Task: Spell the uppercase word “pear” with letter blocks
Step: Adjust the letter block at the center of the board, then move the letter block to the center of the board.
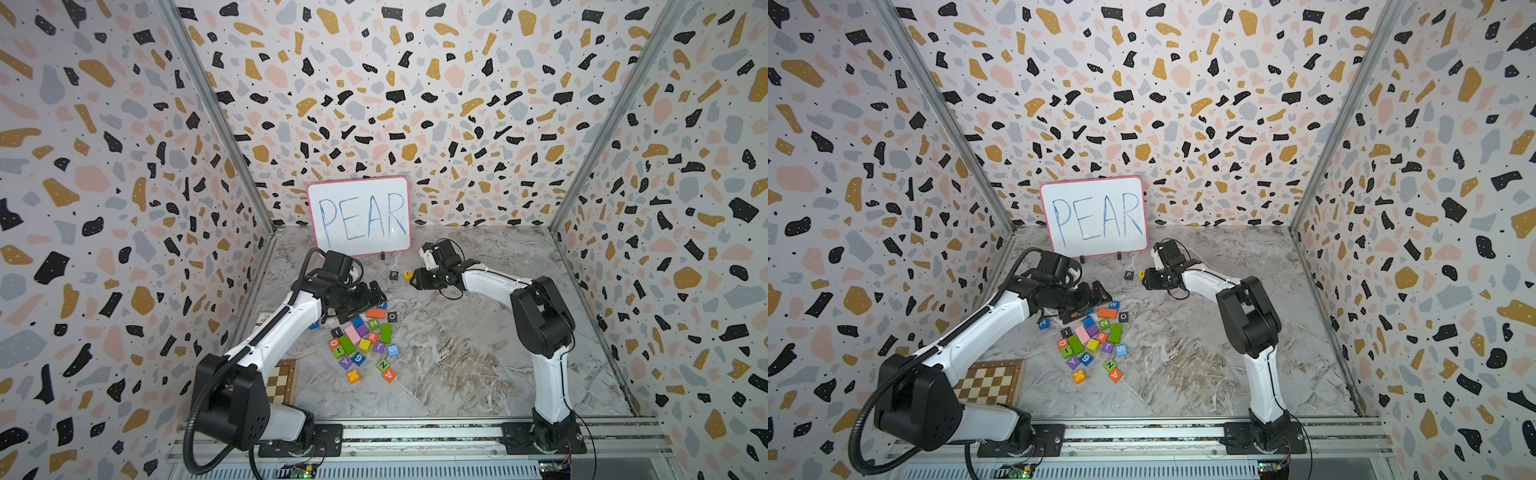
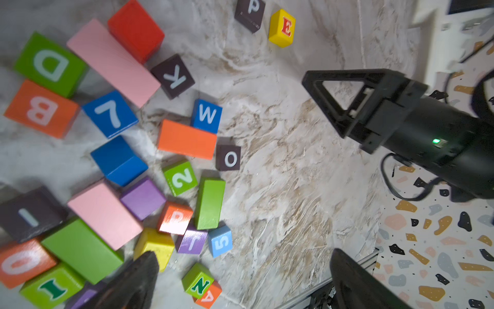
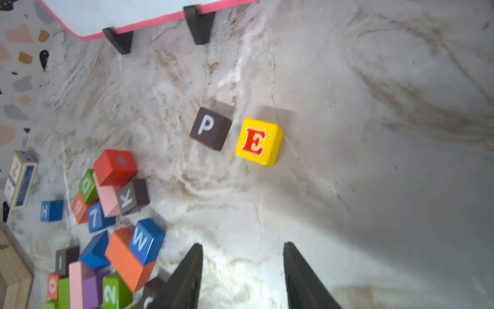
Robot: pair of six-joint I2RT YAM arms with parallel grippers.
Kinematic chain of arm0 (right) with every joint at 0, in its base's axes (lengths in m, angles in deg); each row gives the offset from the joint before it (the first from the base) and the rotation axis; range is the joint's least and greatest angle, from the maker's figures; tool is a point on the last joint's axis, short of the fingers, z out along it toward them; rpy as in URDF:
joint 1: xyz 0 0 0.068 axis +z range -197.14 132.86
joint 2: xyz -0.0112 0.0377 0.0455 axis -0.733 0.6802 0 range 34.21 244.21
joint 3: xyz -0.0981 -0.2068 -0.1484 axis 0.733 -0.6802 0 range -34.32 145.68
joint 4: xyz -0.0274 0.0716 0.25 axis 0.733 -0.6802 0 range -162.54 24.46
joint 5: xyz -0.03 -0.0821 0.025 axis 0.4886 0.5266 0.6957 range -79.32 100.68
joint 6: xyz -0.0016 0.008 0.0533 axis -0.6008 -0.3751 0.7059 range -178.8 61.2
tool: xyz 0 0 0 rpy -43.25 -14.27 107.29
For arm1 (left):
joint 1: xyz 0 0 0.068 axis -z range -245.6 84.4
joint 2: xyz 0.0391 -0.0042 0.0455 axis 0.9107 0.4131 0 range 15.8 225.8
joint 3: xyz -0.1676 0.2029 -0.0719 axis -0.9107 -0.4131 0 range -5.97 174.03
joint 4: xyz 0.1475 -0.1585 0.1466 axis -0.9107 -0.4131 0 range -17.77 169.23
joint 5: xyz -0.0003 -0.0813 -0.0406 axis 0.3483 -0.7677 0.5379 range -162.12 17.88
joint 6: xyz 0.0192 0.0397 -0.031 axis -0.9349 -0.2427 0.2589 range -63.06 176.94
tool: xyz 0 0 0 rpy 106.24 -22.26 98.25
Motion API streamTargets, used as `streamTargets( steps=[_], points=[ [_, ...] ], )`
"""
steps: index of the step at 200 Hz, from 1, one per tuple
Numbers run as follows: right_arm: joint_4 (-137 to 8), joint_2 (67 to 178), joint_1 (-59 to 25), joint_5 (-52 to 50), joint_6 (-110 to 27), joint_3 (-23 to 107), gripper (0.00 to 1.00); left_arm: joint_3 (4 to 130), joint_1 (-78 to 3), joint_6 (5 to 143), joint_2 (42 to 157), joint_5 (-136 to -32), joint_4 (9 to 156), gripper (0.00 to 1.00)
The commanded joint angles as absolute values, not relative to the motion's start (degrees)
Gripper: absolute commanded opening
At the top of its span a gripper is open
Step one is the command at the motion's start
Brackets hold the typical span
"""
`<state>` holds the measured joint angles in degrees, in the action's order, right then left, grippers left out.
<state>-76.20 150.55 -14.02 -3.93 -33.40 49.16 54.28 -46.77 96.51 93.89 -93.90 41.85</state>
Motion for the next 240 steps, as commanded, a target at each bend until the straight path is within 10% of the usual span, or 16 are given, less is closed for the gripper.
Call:
streamTargets(
  steps=[1,121,240],
  points=[
    [-76.6,143.7,-9.8,-1.1,-37.7,42.8,0.51,51.1,-46.5,97.5,89.6,-93.3,37.9,0.99],
    [-67.1,124.6,14.8,3.6,-41.2,18.3,0.51,34.6,-46.6,101.2,73.7,-93.4,34.5,1.00],
    [-59.1,129.1,24.5,13.5,-49.0,14.3,0.55,33.5,-48.6,97.9,75.4,-91.6,33.2,0.99]
  ],
)
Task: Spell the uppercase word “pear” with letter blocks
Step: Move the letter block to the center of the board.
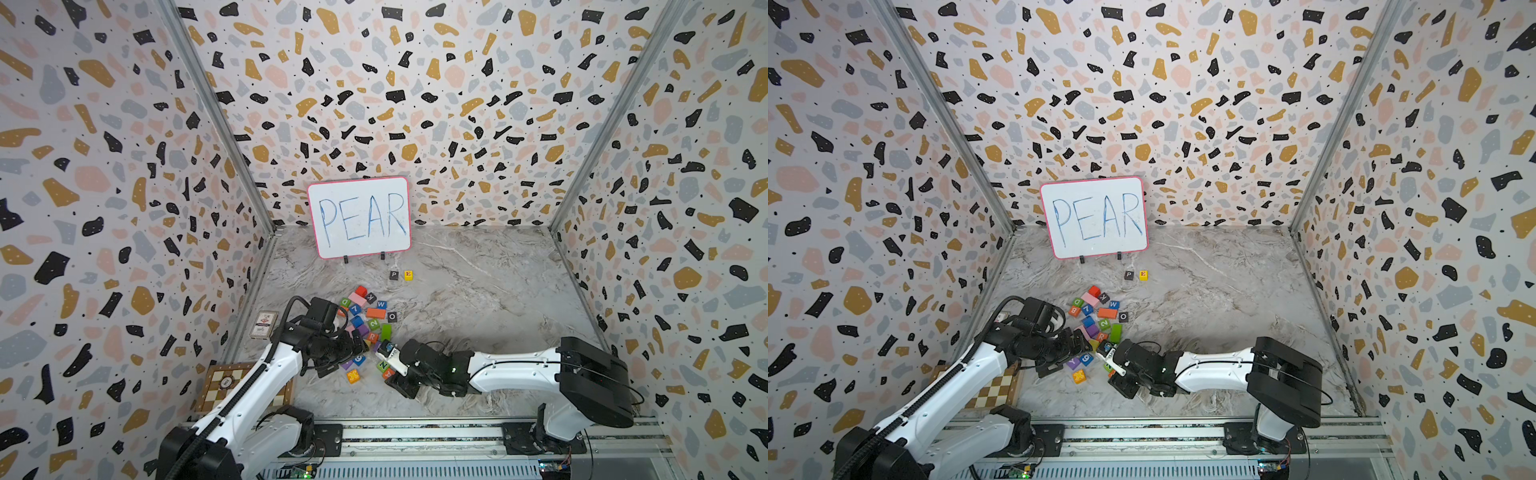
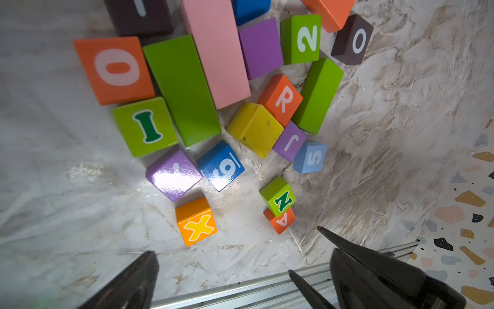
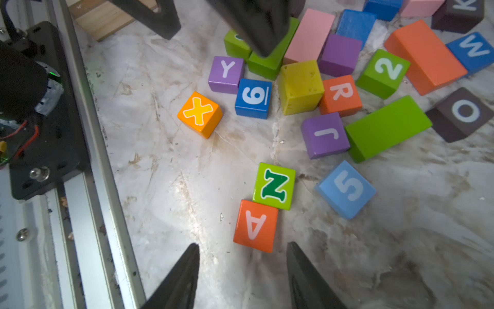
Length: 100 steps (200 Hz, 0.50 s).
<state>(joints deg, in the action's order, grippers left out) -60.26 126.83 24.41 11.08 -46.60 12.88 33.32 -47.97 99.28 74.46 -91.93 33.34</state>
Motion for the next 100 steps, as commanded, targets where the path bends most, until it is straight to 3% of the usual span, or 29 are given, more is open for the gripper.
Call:
streamTargets(
  steps=[1,60,100],
  points=[
    [-59.1,129.4,24.5,13.4,-49.1,14.5,0.55,33.5,-48.7,97.9,75.5,-91.7,33.3,0.99],
    [-59.1,134.7,24.6,12.8,-50.5,17.4,0.54,34.4,-48.9,97.1,77.8,-92.4,34.3,0.99],
    [-60.2,136.2,24.5,13.7,-50.8,18.4,0.45,35.2,-49.0,96.8,79.1,-92.9,34.7,0.99]
  ],
)
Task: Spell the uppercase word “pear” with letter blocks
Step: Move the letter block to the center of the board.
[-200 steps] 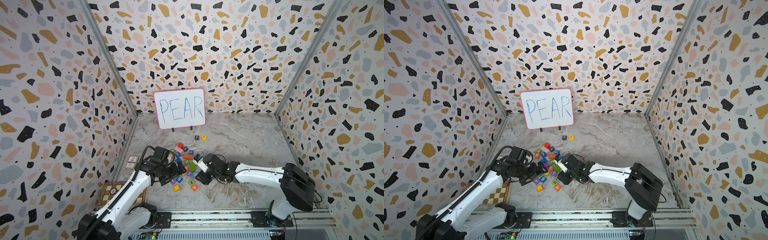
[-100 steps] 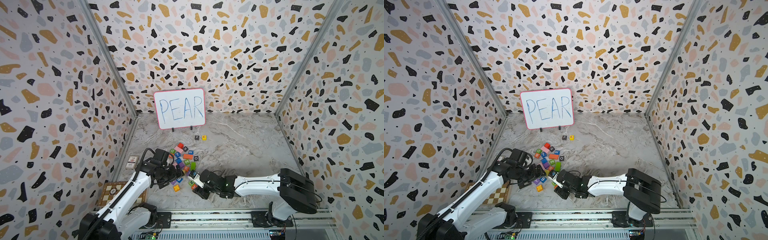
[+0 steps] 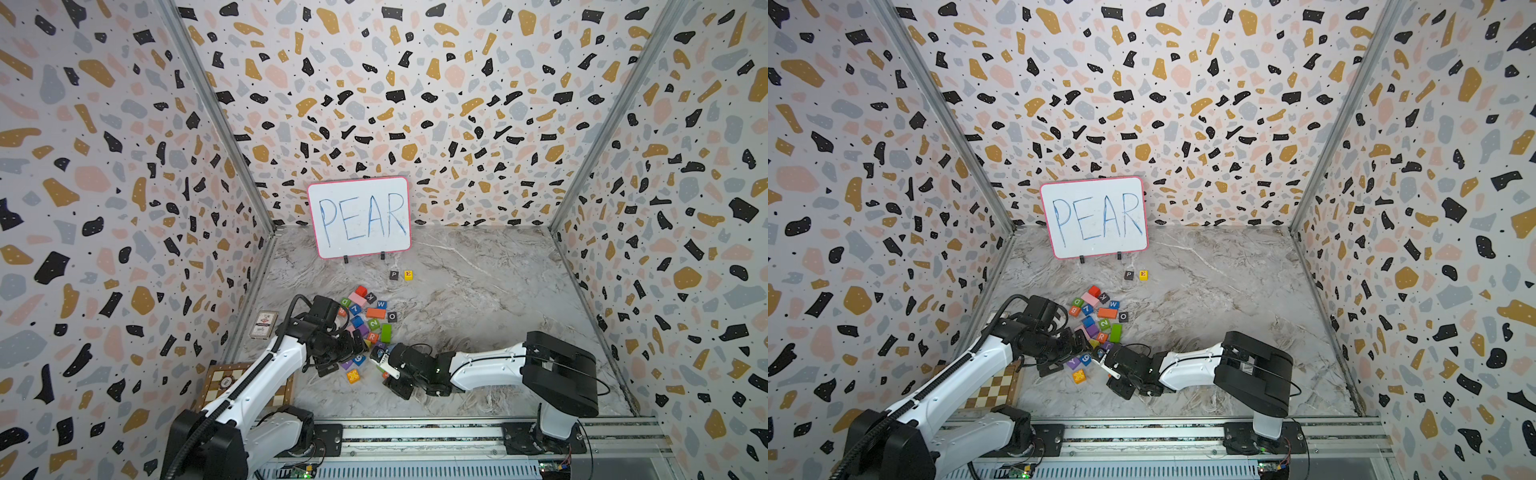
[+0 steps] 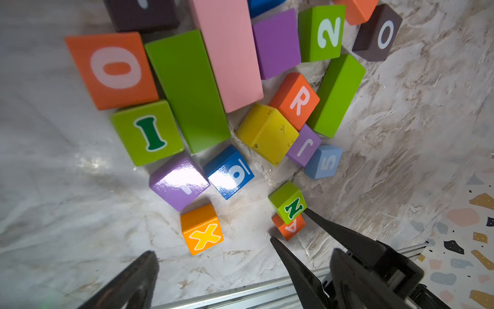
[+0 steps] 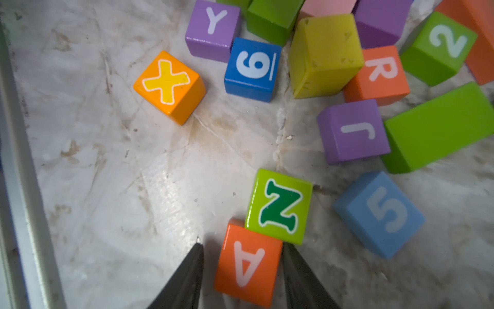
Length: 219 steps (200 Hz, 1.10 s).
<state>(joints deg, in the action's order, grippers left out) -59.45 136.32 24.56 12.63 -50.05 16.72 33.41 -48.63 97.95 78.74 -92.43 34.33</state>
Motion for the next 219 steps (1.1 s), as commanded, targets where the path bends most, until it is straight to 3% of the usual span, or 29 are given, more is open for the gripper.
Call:
streamTargets(
  steps=[1,58,116,219],
  points=[
    [-60.2,136.2,24.4,13.7,-50.8,18.4,0.45,35.2,-49.0,96.8,79.1,-92.9,34.7,0.99],
    [-62.2,133.6,23.8,16.7,-50.8,16.2,0.41,35.8,-49.0,96.8,79.7,-93.3,35.3,0.99],
    [-62.9,130.5,22.0,18.5,-50.5,13.5,0.51,35.9,-49.1,96.7,80.3,-94.1,35.9,0.99],
    [-63.3,130.2,16.2,19.2,-48.2,11.2,0.54,35.1,-49.0,97.3,79.6,-94.9,36.8,0.99]
  ],
)
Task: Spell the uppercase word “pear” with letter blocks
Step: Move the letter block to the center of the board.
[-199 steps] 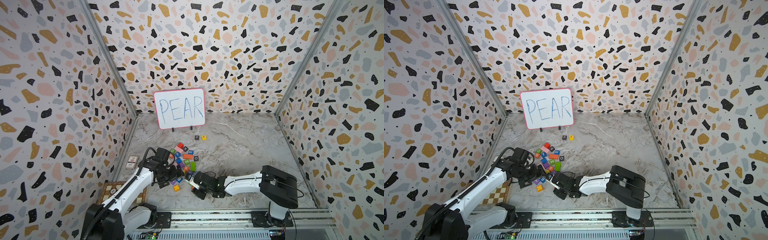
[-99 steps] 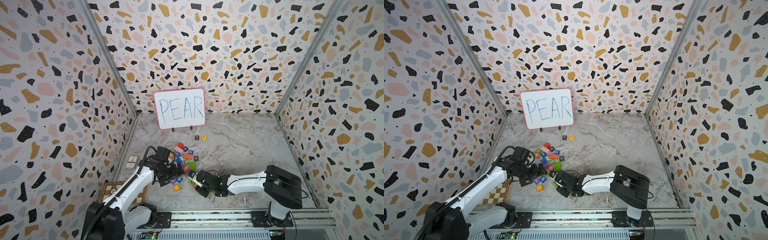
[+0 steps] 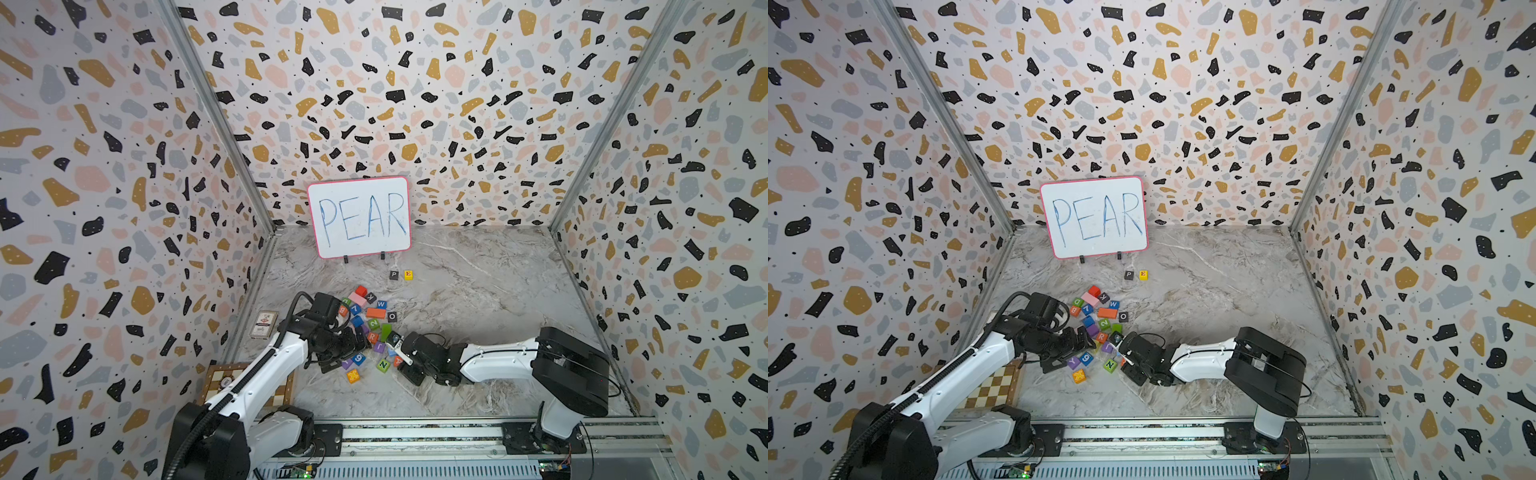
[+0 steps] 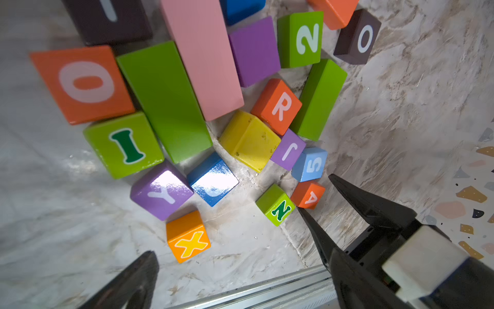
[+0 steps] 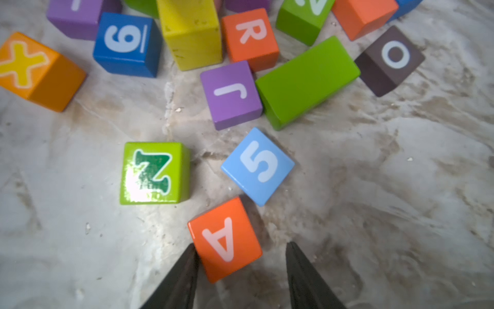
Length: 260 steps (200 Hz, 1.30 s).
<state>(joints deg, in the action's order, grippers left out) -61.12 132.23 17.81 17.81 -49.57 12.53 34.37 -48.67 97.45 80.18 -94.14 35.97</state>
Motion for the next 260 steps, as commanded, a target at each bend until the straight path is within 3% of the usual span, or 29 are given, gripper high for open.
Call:
streamTargets(
  steps=[1,94,138,183,260],
  points=[
    [-63.4,130.3,16.2,19.2,-48.2,11.1,0.54,35.1,-49.0,97.3,79.6,-94.8,36.7,0.99],
    [-71.4,126.2,15.5,20.6,-39.0,16.1,0.61,35.3,-49.0,96.9,80.7,-95.5,37.6,0.99],
    [-77.1,134.3,15.5,23.4,-27.0,24.7,0.63,35.5,-48.9,96.5,80.9,-95.7,37.7,0.99],
    [-77.0,139.0,15.5,24.0,-28.5,28.9,0.63,35.6,-49.0,96.2,79.4,-95.5,36.7,0.99],
    [-77.8,136.4,16.5,24.7,-29.7,25.8,0.64,35.6,-48.9,96.3,80.3,-95.6,37.4,0.99]
  ],
)
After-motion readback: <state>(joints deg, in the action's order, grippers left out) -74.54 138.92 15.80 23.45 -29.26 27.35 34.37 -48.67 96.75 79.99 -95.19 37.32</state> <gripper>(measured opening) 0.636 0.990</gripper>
